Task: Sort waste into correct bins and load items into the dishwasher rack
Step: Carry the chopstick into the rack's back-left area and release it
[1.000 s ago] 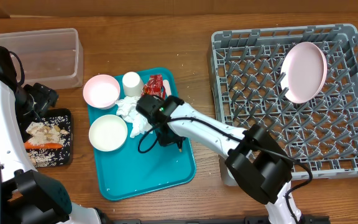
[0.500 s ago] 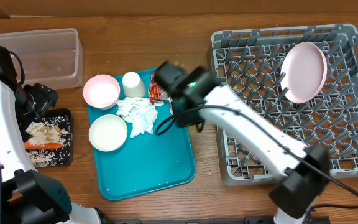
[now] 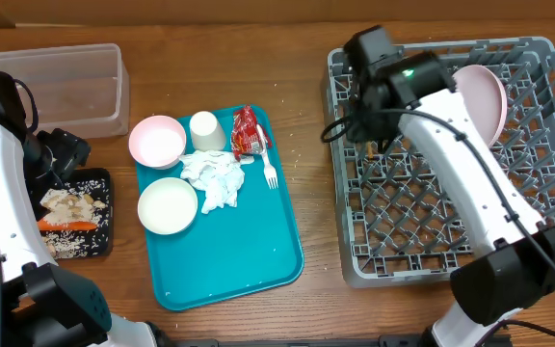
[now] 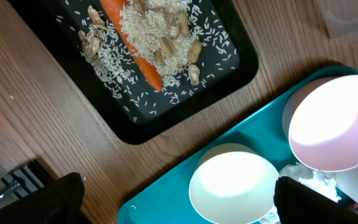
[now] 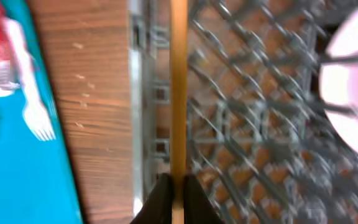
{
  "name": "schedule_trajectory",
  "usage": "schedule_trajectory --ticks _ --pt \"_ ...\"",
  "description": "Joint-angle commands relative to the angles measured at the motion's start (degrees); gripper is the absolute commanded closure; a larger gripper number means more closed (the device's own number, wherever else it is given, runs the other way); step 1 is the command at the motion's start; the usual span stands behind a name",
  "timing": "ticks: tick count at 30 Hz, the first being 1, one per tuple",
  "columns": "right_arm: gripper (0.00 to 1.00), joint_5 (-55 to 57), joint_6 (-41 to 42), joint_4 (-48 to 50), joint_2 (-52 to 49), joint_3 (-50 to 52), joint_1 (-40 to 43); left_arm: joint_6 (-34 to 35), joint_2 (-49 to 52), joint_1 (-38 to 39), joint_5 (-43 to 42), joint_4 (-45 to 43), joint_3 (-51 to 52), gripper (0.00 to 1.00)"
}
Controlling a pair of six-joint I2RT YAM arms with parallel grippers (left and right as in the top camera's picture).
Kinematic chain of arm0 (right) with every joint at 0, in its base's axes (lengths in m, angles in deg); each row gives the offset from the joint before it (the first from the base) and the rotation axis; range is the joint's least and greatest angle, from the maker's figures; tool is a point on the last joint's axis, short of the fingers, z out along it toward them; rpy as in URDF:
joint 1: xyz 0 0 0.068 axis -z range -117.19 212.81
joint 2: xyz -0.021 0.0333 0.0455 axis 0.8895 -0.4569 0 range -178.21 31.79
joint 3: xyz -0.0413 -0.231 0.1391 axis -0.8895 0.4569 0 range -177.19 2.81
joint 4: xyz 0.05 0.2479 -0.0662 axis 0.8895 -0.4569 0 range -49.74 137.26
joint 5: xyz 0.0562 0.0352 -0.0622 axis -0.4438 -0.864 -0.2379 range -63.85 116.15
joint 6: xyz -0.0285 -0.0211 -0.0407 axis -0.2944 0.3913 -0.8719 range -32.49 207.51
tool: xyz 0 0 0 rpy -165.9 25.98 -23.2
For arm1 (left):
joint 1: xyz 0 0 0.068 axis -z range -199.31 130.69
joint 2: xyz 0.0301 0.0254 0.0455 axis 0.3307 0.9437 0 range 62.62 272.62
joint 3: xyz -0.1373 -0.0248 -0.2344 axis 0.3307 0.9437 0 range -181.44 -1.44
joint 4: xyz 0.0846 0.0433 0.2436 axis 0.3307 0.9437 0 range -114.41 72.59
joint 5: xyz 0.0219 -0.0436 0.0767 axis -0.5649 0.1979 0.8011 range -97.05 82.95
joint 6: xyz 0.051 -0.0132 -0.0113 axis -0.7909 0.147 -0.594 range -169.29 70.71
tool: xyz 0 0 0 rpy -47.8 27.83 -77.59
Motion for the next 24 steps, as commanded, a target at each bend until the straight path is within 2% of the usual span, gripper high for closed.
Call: schedule_trajectory --ticks 1,9,18,24 --pt "0.96 -10.49 -7.3 4.17 0.13 1.46 2.95 -0.44 -1.36 -0.11 0.57 -0.04 -0.79 0.0" --pt "0.93 -11.3 -5.99 11.45 -1.77 8.72 3.61 -0.44 -1.36 -0.13 0.57 -0.04 -0.79 0.0" --pt "0.6 -11.06 -4.92 13.7 -1.86 11.3 3.61 -0.44 -1.36 -0.13 0.57 -0.04 -0.79 0.0" --pt "0.58 -15.06 -3.19 11.17 -1.84 9.7 2.38 -0.46 -1.36 -0.13 0.57 -0.04 -0.79 0.0"
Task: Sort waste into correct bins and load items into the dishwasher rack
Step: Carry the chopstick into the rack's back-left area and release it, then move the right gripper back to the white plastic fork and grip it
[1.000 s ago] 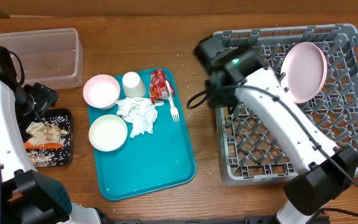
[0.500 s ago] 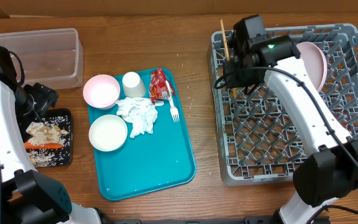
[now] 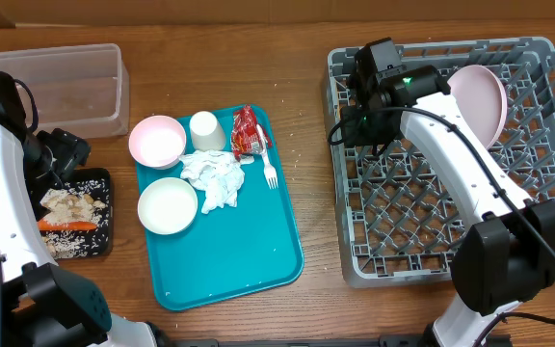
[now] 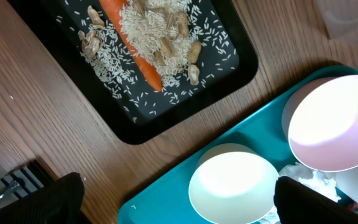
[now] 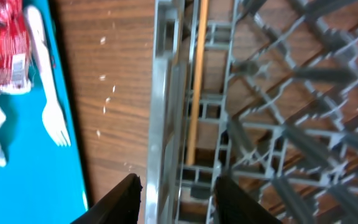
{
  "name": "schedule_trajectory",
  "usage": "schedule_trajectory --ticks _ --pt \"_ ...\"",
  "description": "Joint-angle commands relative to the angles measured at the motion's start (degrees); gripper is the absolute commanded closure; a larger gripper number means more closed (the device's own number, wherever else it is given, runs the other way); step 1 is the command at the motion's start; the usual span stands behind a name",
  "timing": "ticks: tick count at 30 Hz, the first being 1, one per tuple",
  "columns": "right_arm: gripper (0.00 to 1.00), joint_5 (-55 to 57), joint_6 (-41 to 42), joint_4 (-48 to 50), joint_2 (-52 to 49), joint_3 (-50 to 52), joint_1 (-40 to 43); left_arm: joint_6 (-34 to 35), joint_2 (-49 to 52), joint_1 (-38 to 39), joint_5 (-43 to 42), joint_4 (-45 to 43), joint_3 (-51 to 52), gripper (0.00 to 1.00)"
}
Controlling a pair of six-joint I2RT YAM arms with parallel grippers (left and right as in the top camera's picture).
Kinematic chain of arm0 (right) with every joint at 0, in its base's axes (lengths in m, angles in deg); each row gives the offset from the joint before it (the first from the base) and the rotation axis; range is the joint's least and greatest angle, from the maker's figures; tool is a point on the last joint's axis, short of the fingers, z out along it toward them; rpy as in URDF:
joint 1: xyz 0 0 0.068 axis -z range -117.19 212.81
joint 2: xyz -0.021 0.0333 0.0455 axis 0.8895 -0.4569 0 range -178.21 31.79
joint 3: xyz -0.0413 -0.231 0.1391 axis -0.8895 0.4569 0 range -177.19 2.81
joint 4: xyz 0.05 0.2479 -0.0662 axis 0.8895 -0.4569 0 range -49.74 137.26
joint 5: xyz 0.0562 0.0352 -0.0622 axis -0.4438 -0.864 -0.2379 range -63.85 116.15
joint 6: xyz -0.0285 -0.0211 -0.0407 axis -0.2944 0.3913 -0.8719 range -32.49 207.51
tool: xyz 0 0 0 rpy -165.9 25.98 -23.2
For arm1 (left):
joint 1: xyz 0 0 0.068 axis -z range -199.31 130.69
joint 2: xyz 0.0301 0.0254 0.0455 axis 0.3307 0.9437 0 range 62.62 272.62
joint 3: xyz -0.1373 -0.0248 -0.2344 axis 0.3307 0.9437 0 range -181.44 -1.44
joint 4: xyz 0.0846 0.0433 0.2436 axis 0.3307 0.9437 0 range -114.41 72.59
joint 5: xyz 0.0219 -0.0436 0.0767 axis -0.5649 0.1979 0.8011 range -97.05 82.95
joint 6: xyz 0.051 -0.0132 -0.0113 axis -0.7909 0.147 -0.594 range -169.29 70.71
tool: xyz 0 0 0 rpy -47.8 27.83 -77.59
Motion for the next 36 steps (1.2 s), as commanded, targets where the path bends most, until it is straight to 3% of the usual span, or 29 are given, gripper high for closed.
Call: schedule_trajectory --ticks 1,7,11,17,28,36 --pt "0.57 -4.85 1.05 -1.97 0.33 -2.32 -1.73 -0.44 -1.36 -0.13 0.59 -0.02 -0.79 0.0" --pt "0.4 -7.82 3.87 -2.54 0.33 -7.52 -9.18 -0.44 -1.36 -0.13 0.59 -0.02 -0.79 0.0" --pt "0.35 -4.59 4.83 1.22 -0.35 -6.88 -15.23 -0.44 -1.36 -0.11 0.59 -0.02 -0.79 0.0" --pt "0.35 3.63 10.12 4.46 -5.07 -5.64 -20.81 -0.44 -1.36 -0.13 0.59 -0.02 -0.79 0.0" --pt "0.37 3.37 9.4 11.8 -16.13 -5.53 -22.05 -0.44 -1.36 -0.13 0.59 -0.02 -0.79 0.0" --pt "0.46 3.21 7.65 14.56 -18.69 -4.68 -22.05 -0.46 -1.36 -0.11 0.59 -0.02 -0.79 0.0"
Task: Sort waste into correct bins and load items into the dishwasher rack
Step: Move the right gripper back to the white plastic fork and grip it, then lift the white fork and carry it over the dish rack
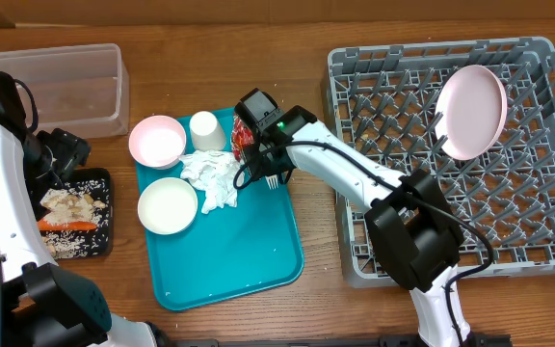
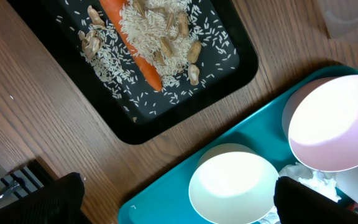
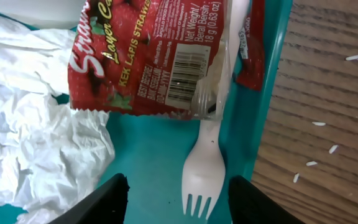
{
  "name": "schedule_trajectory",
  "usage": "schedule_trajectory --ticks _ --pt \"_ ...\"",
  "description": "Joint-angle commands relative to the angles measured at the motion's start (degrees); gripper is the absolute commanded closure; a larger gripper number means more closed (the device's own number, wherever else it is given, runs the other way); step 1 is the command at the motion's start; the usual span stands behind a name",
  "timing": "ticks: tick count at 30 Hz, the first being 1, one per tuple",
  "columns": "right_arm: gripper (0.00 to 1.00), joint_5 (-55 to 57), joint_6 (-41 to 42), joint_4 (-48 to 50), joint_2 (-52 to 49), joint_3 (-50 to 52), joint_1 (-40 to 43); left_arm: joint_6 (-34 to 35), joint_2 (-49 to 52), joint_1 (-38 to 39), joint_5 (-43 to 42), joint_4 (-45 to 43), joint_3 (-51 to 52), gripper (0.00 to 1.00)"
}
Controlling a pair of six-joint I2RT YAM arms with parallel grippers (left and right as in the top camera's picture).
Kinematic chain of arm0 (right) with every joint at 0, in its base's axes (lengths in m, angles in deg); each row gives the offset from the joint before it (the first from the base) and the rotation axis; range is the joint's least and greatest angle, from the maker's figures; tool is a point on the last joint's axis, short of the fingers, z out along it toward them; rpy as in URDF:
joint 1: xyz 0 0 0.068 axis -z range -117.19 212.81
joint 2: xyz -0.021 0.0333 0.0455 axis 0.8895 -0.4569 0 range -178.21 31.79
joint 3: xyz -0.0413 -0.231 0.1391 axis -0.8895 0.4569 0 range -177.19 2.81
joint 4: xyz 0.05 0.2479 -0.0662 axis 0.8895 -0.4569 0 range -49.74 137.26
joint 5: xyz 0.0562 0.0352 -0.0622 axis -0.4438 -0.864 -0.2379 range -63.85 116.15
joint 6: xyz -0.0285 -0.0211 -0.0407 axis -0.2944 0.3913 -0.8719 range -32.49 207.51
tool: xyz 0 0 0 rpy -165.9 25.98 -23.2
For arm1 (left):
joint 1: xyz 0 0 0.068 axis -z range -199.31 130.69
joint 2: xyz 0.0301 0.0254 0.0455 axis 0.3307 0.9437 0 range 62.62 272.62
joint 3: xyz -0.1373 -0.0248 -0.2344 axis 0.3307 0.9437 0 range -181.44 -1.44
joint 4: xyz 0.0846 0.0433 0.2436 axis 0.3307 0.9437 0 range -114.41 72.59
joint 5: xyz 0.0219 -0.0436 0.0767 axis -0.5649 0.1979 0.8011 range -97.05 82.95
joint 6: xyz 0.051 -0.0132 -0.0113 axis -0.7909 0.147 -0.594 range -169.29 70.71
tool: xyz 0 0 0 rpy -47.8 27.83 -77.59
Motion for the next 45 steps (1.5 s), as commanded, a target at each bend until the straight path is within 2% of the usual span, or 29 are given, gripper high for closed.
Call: schedule_trajectory --ticks 1,13,16,18,28,33,43,45 --pt "0.46 0.37 -0.81 0.9 -1.68 0.46 -0.09 -0.44 -1.36 -0.13 0.59 -0.02 -0.79 0.0" --pt "0.49 4.39 -2.32 4.22 -4.42 0.48 -0.09 -0.44 -1.36 -0.13 0.59 -0.02 -0.79 0.0" --pt "0.57 4.35 -2.27 3.48 -4.44 0.48 -0.11 -0.46 -1.36 -0.07 0.59 -0.02 -0.79 0.0" --pt "0.62 4.35 -2.21 2.27 -4.44 0.48 -0.24 -0.44 -1.36 -0.09 0.59 -0.02 -0.79 0.0" --pt "0.68 2.38 -0.04 -5.51 -4.44 0.48 -1.64 -0.44 -1.36 -0.15 0.59 -0.02 -0.79 0.0" --pt "0.78 0.92 0.17 -8.22 -4.39 0.44 -3.23 -0.46 -1.36 -0.13 0.59 -0.02 -0.79 0.0" --pt "0.78 0.9 1.46 -14.27 -4.37 -2.27 -4.39 -0.44 -1.36 -0.13 0.59 -0.02 -0.79 0.0" --pt "0.83 0.9 1.46 -14.47 -4.37 -2.27 -4.39 -0.46 -1.36 -0.13 0.59 -0.04 -0.79 0.0"
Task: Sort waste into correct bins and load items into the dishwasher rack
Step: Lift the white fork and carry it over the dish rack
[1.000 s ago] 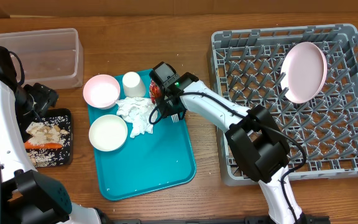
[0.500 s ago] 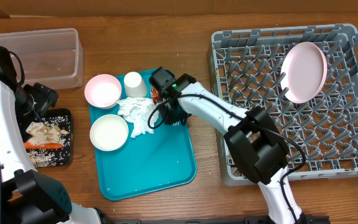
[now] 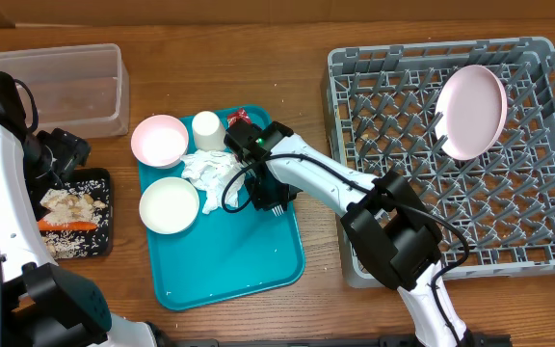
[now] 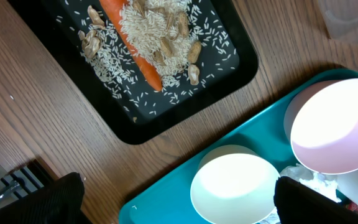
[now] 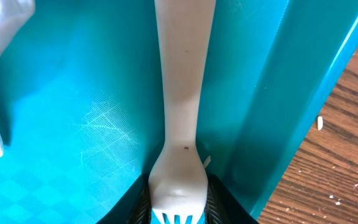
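A white plastic fork (image 5: 178,93) lies along the right edge of the teal tray (image 3: 229,260). My right gripper (image 5: 178,210) is down on it, shut on the fork's head, with a finger (image 5: 140,208) pressed to each side. From overhead this gripper (image 3: 266,198) covers most of the fork. The grey dishwasher rack (image 3: 432,193) stands to the right with a pink plate (image 3: 470,111) upright in it. My left gripper (image 4: 176,202) hangs open above the tray's left corner, holding nothing; the white bowl (image 4: 234,186) lies below it.
On the tray are a pink bowl (image 3: 159,141), a white bowl (image 3: 169,204), a small white cup (image 3: 206,128), crumpled tissue (image 3: 210,173) and a red snack wrapper (image 3: 241,120). A black tray with rice and carrot (image 3: 75,212) and a clear plastic bin (image 3: 56,87) stand at the left.
My right gripper was open above the fork and the red wrapper; now it is lower, farther down the tray and shut on the fork's head. The tray has shifted slightly. The left arm is unchanged.
At first my right gripper held a wooden chopstick over the rack's left edge. Then it was open with the chopstick lying in the rack. After that it stood open over the tray by the fork, and now it grips the fork. The left arm stayed put.
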{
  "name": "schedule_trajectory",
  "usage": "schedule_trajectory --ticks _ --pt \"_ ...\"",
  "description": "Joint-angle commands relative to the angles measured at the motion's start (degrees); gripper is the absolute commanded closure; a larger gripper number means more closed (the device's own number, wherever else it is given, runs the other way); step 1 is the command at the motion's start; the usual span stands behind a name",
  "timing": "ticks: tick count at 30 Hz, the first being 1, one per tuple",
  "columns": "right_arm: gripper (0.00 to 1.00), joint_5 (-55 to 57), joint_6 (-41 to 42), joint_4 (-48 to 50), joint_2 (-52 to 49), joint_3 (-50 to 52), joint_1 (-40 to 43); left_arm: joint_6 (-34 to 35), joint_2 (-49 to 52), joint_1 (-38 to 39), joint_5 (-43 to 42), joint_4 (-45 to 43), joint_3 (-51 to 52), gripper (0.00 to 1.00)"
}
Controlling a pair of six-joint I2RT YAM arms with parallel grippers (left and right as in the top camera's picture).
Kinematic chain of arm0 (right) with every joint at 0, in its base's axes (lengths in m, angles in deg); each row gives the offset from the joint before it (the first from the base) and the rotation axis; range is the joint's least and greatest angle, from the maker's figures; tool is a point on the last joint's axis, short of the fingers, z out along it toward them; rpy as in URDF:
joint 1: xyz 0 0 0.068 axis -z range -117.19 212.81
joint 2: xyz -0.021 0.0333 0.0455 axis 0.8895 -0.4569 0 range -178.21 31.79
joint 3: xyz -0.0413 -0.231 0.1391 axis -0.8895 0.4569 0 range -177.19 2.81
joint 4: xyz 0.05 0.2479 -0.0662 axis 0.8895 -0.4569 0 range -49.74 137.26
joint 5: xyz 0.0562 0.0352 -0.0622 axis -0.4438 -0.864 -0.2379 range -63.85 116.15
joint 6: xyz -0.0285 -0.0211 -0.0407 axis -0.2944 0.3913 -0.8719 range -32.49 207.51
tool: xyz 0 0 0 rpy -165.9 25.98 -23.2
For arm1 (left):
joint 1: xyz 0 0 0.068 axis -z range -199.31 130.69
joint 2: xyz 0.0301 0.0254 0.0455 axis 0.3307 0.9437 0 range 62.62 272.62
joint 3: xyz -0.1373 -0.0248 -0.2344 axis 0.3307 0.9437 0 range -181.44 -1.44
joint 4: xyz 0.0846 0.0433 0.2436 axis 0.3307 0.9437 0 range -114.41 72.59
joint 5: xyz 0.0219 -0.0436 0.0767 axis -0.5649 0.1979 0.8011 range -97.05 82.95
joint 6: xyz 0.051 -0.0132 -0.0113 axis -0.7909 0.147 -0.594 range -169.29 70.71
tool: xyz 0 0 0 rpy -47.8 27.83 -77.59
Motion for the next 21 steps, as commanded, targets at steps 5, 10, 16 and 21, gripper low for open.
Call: schedule_trajectory --ticks 5,10,16,21 --pt "0.91 -2.73 0.44 -0.81 0.55 -1.7 -0.13 -0.46 -1.36 -0.13 0.59 -0.02 -0.79 0.0" --pt "0.94 -3.1 0.46 -2.62 3.52 -1.73 0.31 -0.46 -1.36 -0.13 0.59 -0.02 -0.79 0.0" --pt "0.96 -3.1 0.44 -5.73 10.12 -1.73 2.43 -0.44 -1.36 -0.13 0.59 -0.02 -0.79 0.0" --pt "0.96 -3.08 0.31 -7.21 17.33 -1.73 5.01 -0.44 -1.36 -0.13 0.59 -0.02 -0.79 0.0"
